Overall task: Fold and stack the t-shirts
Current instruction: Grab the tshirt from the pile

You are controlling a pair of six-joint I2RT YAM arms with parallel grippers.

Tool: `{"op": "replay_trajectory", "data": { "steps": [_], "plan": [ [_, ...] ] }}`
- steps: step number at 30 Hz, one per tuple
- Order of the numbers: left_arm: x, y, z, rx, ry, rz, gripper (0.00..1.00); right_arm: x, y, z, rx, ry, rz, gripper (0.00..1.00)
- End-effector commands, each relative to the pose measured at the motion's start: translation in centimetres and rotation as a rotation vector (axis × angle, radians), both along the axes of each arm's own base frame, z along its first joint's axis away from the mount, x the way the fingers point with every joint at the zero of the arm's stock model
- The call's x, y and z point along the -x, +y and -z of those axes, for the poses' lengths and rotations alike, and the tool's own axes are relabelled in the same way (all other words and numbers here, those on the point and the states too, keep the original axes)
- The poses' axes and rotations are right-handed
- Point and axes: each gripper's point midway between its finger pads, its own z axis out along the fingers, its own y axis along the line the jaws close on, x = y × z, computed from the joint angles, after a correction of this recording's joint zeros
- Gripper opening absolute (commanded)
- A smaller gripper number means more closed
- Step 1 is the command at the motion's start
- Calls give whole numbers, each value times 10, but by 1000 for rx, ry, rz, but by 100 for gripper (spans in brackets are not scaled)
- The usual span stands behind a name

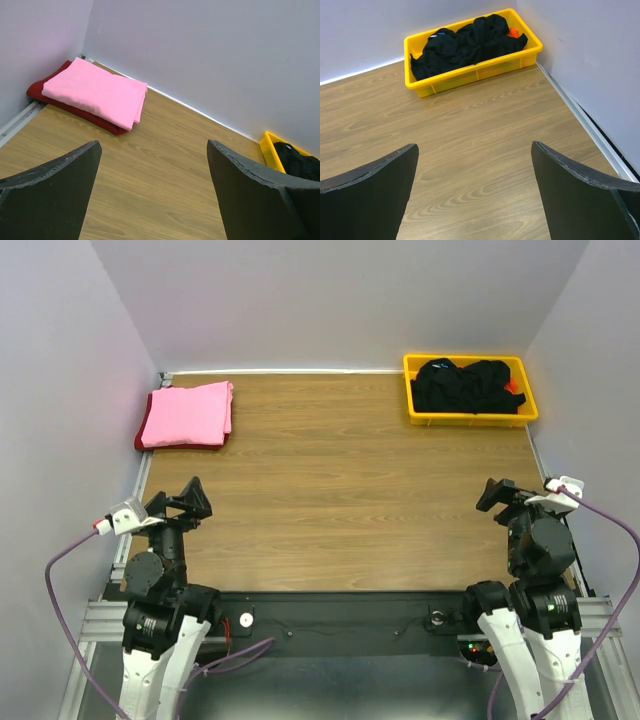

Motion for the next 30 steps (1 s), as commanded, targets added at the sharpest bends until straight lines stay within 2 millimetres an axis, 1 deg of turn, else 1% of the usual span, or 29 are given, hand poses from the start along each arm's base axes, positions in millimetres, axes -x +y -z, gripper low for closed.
{"op": "replay_trajectory", "data": {
  "steps": [1,2,3,6,7,8,9,10,11,12,13,14,15,16,17,18,19,20,21,22,23,24,25,26,27,28,29,30],
  "plan": [
    [-5,-2,-4,-13,-20,7,99,4,-4,-24,-10,-75,20,100],
    [-5,-3,-4,-14,-19,9,99,3,-3,-25,-12,-77,16,100],
    [-5,-2,-5,-13,-22,9,99,-2,1,-25,-9,-68,-6,100],
    [-4,-3,-5,-13,-23,10,99,-14,5,-26,-10,-38,-18,100],
    [-4,-3,-5,-13,-23,10,99,-25,7,-18,-10,14,-13,100],
    [-4,-3,-5,-13,-23,10,99,-30,7,-17,-15,35,-7,100],
    [-5,-3,-5,-14,-22,12,99,-35,9,-26,-32,24,-8,100],
    [-5,-3,-4,-12,-21,12,99,-51,12,-16,-31,87,-14,100],
    [-5,-3,-4,-12,-21,11,99,-58,17,-30,-45,69,-33,100],
    [-5,-3,-3,-12,-18,12,99,-67,18,-28,-55,91,-23,100],
    [-5,-3,-4,-11,-21,12,99,-84,19,-19,-69,148,0,100],
    [-5,-3,-3,-13,-18,12,99,-96,18,-17,-84,172,27,100],
    [-6,-4,-3,-12,-17,14,99,-107,20,-36,-106,149,30,100],
    [-6,-4,-3,-11,-17,16,99,-118,22,-37,-109,164,32,100],
    [-6,-4,-3,-13,-15,15,99,-131,25,-33,-109,193,27,100],
    [-6,-5,-3,-14,-16,20,99,-152,28,-19,-103,254,37,100],
    [-7,-5,-3,-15,-13,23,99,-167,26,-31,-107,239,63,100],
    [-7,-5,-3,-16,-12,23,99,-179,25,-33,-101,247,80,100],
    [-7,-6,-3,-15,-11,24,99,-204,23,-25,-81,286,110,100],
    [-7,-5,-3,-14,-13,23,98,-212,21,-5,-65,337,124,100],
    [-7,-5,-2,-13,-11,22,98,-228,21,-25,-68,301,124,100],
    [-7,-6,-2,-13,-11,23,98,-241,22,-17,-62,325,119,100],
    [-6,-5,-3,-12,-14,22,98,-261,25,3,-54,376,94,100],
    [-7,-5,-2,-13,-11,22,98,-277,26,-5,-56,362,84,96],
    [-7,-5,-1,-15,-10,20,98,-289,31,-3,-58,367,55,94],
    [-8,-6,-1,-17,-6,24,98,-307,31,24,-56,421,44,90],
    [-8,-6,-1,-17,-9,24,98,-316,33,30,-56,434,31,88],
    [-9,-6,0,-18,-5,24,98,-330,34,18,-60,402,22,82]
  ]
}}
